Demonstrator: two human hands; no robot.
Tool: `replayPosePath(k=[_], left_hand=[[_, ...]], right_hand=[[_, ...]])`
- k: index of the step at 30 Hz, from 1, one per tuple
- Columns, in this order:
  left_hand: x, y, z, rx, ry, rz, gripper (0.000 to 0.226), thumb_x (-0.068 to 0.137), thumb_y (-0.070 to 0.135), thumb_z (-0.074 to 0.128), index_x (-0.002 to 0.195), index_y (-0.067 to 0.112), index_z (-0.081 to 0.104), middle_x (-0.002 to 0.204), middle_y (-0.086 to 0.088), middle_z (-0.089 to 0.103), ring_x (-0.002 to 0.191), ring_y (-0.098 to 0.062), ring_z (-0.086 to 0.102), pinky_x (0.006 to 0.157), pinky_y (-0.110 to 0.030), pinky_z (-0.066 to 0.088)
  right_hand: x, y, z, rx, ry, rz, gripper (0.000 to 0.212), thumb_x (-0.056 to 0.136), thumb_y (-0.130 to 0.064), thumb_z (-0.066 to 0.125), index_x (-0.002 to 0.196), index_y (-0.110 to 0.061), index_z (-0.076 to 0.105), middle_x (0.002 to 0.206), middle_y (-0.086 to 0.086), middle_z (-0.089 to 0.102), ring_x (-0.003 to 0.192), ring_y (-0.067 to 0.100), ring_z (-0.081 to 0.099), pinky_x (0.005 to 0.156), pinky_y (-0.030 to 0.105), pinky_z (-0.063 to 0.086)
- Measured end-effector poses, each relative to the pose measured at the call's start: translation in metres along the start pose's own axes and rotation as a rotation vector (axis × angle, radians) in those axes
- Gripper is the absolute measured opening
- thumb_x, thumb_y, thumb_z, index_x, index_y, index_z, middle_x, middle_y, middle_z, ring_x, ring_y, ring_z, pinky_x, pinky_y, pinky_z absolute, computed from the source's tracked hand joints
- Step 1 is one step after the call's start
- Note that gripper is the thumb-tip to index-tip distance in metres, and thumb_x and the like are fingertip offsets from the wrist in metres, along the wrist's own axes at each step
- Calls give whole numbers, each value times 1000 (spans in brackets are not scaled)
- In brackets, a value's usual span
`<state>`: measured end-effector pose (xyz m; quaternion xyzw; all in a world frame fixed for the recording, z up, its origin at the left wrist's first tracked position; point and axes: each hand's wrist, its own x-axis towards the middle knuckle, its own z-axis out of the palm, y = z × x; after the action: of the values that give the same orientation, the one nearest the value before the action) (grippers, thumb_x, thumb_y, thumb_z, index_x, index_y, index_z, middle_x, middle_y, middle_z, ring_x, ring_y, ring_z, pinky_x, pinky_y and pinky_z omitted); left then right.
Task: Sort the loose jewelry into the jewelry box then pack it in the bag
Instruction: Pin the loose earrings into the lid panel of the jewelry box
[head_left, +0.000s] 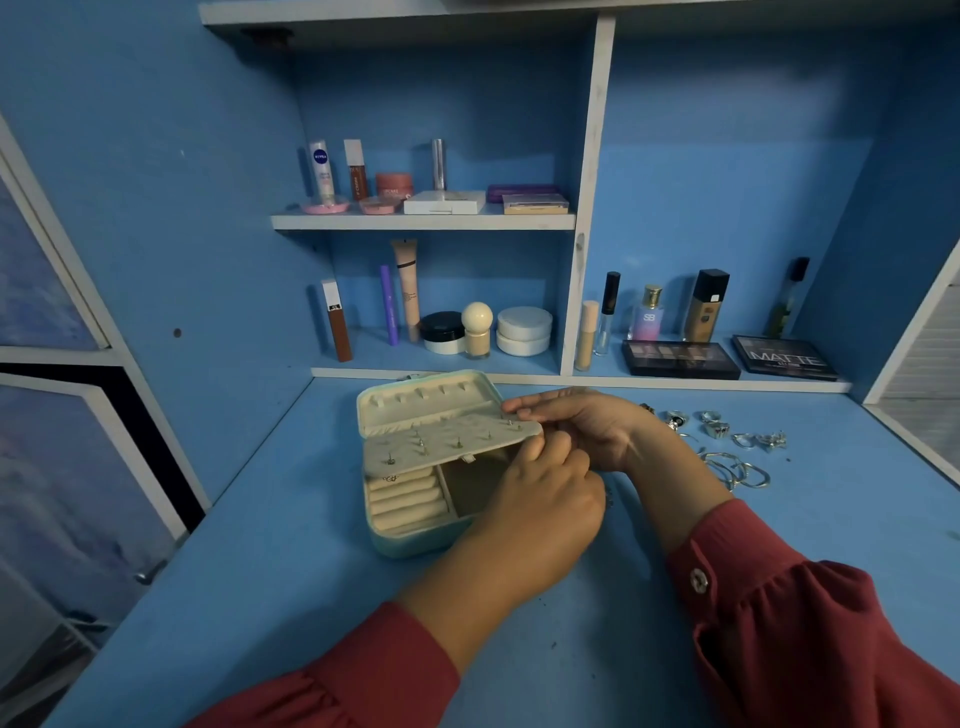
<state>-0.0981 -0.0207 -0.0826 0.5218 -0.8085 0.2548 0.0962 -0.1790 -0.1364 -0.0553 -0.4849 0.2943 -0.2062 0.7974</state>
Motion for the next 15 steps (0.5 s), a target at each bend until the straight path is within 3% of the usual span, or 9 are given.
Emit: replayPosePath(k=[4, 7, 12, 15], left_hand=[[1, 3, 7, 39, 49, -12, 10, 59, 15, 71, 63, 14, 61, 64, -2, 53, 70, -22, 51, 70, -34, 38], [4, 2, 6, 4, 101, -51, 9, 64, 17, 54, 55, 16, 57, 58, 0, 49, 64, -20, 50, 65, -31, 27], [3, -7, -15, -136, 201, -121, 18, 72, 22, 45, 61, 16, 59, 64, 0, 54, 70, -22, 55, 63, -31, 44], [6, -32, -37, -265, 251, -268, 20, 79, 28, 46, 69, 19, 61, 72, 4, 57, 77, -20, 50, 67, -34, 44]], right_hand=[[0, 0, 0, -6, -8, 2, 24, 74, -1, 60, 97, 1, 65, 85, 13, 72, 75, 18, 71, 64, 24, 58], [1, 0, -1, -1, -1, 8, 19, 78, 2, 58, 96, -2, 66, 85, 12, 72, 75, 19, 71, 64, 25, 57], [2, 0, -5, -16, -55, -10, 20, 86, 3, 53, 80, -8, 69, 70, 7, 68, 64, 16, 67, 61, 25, 57], [0, 1, -3, -99, -106, -51, 22, 78, 1, 58, 68, -12, 74, 70, 4, 68, 65, 14, 63, 64, 24, 51]])
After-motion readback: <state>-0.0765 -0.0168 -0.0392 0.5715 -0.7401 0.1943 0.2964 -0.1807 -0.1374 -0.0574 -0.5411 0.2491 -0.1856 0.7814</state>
